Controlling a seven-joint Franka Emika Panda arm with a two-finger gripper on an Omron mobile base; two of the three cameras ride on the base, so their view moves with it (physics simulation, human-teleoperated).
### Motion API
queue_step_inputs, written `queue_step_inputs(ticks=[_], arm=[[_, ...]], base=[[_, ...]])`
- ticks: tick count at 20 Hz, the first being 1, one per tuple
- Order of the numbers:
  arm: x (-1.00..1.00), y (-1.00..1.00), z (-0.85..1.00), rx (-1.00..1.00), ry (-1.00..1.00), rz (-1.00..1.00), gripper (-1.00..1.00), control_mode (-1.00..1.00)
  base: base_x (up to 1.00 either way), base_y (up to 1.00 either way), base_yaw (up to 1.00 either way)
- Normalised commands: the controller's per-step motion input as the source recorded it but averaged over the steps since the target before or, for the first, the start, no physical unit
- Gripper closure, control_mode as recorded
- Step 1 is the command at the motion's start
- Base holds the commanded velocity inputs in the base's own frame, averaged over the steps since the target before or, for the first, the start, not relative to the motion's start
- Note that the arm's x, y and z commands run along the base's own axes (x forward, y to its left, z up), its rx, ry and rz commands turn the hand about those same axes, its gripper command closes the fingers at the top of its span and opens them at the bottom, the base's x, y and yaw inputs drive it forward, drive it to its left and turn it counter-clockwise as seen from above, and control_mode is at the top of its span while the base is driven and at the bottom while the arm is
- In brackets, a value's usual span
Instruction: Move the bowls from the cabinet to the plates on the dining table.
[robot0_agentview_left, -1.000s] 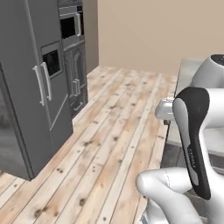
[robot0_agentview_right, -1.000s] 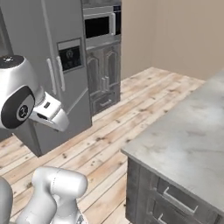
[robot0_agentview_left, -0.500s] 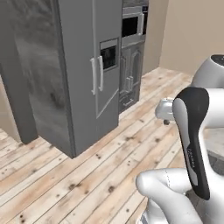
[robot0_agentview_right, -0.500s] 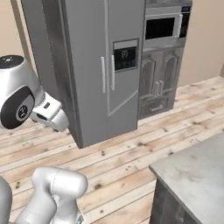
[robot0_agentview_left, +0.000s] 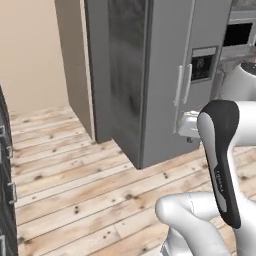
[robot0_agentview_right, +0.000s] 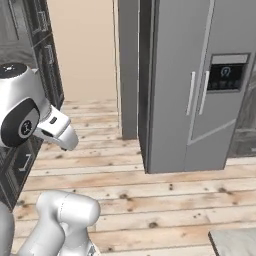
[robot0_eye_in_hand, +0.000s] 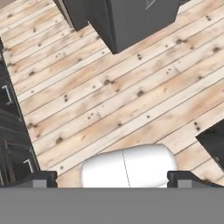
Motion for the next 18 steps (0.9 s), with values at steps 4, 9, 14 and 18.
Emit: queue_step_inputs(ticks=[4,9,14,18], arm=[[0.00,0.00,0.00,0.00,0.00,0.00,-1.00,1.00],[0.00,0.00,0.00,0.00,0.00,0.00,-1.00,1.00],[0.00,0.00,0.00,0.00,0.00,0.00,-1.00,1.00],[0.00,0.00,0.00,0.00,0.00,0.00,-1.00,1.00]], base=[[0.01,-0.39,0.48],[0.22,-0.54,0.41],[0.43,-0.49,0.40],[0.34,-0.55,0.35]])
